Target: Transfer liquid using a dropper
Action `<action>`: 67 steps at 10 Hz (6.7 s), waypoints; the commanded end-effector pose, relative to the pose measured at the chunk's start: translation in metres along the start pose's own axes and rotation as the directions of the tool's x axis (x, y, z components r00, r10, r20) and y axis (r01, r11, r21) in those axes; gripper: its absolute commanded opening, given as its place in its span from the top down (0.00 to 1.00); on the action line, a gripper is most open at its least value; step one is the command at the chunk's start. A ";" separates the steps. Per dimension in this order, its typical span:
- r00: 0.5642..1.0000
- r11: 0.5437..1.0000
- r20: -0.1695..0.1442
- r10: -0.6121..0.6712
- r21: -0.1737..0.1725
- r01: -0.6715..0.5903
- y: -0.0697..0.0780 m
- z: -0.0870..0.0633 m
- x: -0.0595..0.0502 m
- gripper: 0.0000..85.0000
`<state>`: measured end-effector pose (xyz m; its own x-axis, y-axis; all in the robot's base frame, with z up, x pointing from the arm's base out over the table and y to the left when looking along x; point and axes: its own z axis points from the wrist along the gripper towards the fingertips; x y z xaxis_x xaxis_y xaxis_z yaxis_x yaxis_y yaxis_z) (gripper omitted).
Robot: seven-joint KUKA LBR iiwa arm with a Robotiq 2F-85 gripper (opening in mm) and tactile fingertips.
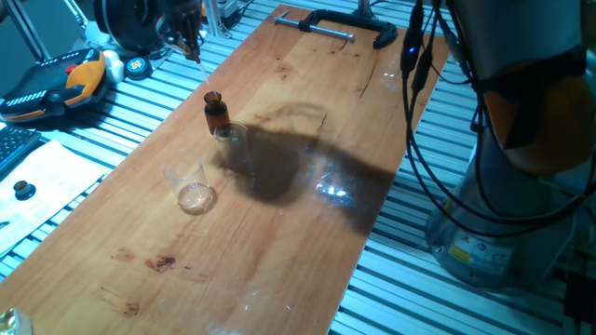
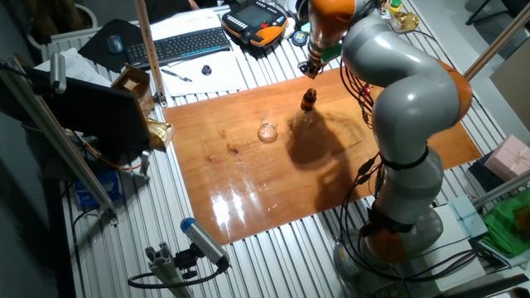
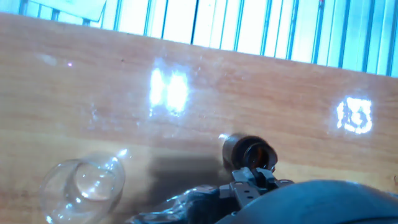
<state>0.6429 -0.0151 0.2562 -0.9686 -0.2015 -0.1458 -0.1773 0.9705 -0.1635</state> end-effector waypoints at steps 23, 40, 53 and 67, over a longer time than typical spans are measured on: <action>0.999 0.999 0.021 -0.044 -0.017 0.044 -0.011 0.086 -0.002 0.99; 0.997 0.997 -0.025 -0.072 0.013 0.073 -0.005 0.110 0.000 0.65; 0.997 0.997 -0.023 -0.073 -0.009 0.073 0.000 0.129 0.009 0.66; 0.992 0.994 -0.067 -0.104 -0.039 0.102 -0.001 0.122 0.007 0.79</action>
<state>0.6574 -0.0337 0.1363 -0.9542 -0.2924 -0.0626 -0.2818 0.9493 -0.1396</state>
